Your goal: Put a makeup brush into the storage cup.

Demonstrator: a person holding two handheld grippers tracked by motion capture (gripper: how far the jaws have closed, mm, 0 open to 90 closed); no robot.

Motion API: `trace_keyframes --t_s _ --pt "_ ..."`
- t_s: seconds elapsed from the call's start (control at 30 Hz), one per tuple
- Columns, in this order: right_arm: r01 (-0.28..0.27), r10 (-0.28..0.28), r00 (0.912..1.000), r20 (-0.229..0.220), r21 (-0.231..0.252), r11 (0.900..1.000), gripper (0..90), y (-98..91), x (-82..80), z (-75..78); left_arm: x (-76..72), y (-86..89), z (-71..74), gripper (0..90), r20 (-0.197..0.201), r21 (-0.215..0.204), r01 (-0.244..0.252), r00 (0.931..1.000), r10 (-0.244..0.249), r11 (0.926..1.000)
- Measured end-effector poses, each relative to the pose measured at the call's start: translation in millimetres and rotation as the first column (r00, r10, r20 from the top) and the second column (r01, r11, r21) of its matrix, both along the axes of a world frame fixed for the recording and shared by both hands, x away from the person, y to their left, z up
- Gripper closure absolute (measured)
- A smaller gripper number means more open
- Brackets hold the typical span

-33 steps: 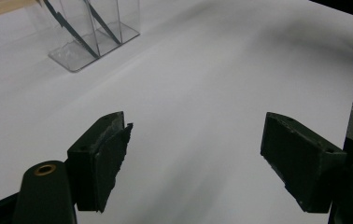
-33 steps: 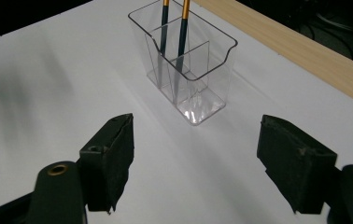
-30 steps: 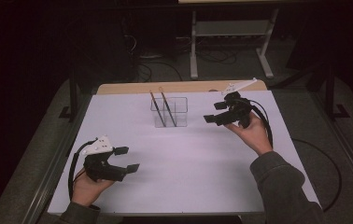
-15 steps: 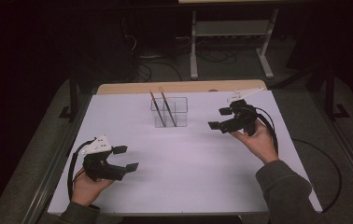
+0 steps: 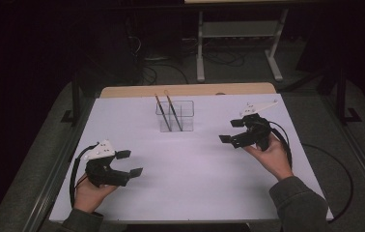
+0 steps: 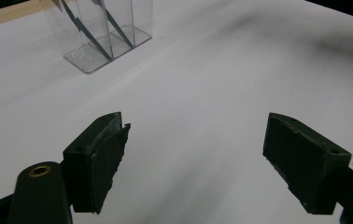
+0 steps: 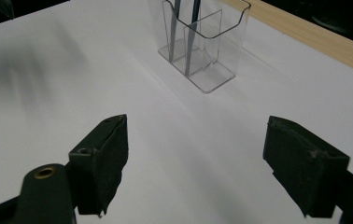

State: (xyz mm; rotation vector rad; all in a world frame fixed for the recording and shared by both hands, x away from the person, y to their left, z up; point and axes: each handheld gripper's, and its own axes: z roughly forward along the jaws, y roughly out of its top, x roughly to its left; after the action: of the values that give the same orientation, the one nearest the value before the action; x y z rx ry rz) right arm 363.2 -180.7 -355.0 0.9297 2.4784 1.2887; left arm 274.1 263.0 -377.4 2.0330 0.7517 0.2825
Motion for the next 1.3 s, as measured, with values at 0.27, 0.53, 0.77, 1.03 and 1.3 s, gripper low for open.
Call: trace_keyframes --t_s 0.27,0.53,0.77,1.03,1.3 --pt "-0.004 0.004 0.9998 0.018 -0.012 0.9999 21.7 -1.5 -11.2 -3.8 0.4 0.7 -1.4 20.1 -0.009 -0.002 -0.01 0.9999 0.01 0.9999" --pt "0.014 -0.014 0.9995 0.03 0.003 0.9999 21.6 -8.4 -19.4 -6.8 0.2 2.2 -1.4 20.1 0.001 0.001 -0.015 0.9999 0.015 0.9999" --pt "0.014 -0.014 0.9995 0.029 0.011 0.9998 21.2 -12.9 -26.5 -9.2 -0.3 2.2 -2.2 20.0 0.001 0.001 -0.017 0.9999 0.017 0.9999" --pt "0.038 -0.039 0.9989 0.025 0.023 0.999 20.8 -22.4 -32.6 -14.8 0.1 3.8 -2.6 19.8 -0.005 0.004 -0.019 0.9998 0.019 0.9998" --pt "0.048 -0.048 0.9987 0.019 0.027 0.9985 20.7 -31.7 -38.8 -18.7 -1.2 3.3 -2.1 19.7 0.001 0.002 -0.021 0.9998 0.021 0.9998"
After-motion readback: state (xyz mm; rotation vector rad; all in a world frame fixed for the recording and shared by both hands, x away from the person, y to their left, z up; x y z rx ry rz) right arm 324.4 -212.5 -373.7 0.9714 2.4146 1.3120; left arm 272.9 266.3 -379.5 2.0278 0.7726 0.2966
